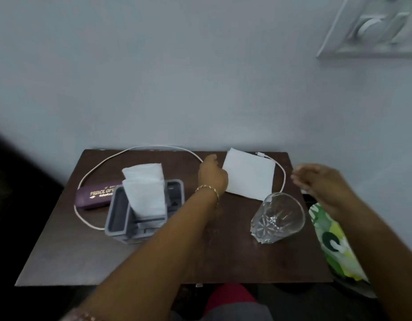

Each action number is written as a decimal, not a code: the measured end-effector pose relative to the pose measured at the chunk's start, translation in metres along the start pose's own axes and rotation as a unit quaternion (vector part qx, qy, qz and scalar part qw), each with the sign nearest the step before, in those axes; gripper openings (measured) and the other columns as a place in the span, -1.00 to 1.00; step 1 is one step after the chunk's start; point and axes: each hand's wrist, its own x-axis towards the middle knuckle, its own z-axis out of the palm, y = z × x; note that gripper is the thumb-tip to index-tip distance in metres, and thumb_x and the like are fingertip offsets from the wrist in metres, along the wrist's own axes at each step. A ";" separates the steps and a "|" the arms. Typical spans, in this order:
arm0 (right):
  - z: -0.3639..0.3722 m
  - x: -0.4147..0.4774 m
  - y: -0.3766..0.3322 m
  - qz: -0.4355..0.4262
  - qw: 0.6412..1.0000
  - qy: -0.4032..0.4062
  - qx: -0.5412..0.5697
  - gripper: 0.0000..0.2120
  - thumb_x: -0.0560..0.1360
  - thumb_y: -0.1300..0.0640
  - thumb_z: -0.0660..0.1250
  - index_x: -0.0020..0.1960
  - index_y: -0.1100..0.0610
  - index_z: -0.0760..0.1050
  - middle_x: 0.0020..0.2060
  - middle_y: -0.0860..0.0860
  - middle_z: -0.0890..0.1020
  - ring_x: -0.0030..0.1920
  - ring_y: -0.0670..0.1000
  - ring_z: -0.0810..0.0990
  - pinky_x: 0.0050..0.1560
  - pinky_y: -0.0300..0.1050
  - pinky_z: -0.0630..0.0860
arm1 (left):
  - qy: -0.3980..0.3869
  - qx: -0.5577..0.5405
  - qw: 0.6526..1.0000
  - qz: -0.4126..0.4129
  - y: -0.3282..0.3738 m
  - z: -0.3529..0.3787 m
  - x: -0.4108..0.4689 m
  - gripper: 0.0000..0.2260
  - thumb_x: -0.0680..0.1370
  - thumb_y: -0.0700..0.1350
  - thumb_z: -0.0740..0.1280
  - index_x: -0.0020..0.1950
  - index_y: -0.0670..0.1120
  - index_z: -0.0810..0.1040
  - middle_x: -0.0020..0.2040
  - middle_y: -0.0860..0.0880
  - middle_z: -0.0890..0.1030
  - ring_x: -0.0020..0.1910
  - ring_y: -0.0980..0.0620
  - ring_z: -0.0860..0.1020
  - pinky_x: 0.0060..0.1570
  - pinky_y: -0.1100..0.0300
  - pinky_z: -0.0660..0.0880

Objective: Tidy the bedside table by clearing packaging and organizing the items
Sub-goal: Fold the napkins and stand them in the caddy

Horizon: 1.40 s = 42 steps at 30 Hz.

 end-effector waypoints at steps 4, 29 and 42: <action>0.017 0.019 0.037 -0.001 0.980 -0.050 -0.193 -0.82 0.48 0.28 0.34 0.07 0.27 0.58 -0.11 0.14 0.65 -0.21 -0.02 0.60 -0.22 -0.45 0.53 | -0.005 0.121 0.993 -0.004 -0.007 0.014 0.035 -0.64 0.49 -0.36 0.21 0.30 -0.33 0.38 0.29 -0.28 0.47 0.29 -0.18 0.44 0.25 0.10 0.34; 0.008 -0.102 -0.068 -0.089 0.978 0.014 0.189 -0.68 0.37 0.01 0.40 0.05 0.16 0.53 -0.05 0.11 0.69 0.02 0.04 0.68 0.02 -0.17 0.61 | -0.094 -0.244 0.963 0.059 0.097 -0.086 -0.110 -0.84 0.50 -0.15 0.34 0.01 -0.19 0.60 -0.05 -0.12 0.70 -0.08 -0.05 0.67 -0.13 0.11 0.63; 0.094 -0.208 -0.054 0.029 0.958 -0.222 0.181 -0.71 0.42 0.23 0.31 0.13 0.14 0.57 -0.02 0.10 0.71 -0.02 0.09 0.69 -0.10 -0.15 0.63 | -0.093 -0.280 0.955 -0.024 0.021 -0.162 -0.223 -0.76 0.39 -0.20 0.39 0.04 -0.19 0.63 -0.06 -0.21 0.70 -0.10 -0.16 0.68 -0.17 -0.01 0.63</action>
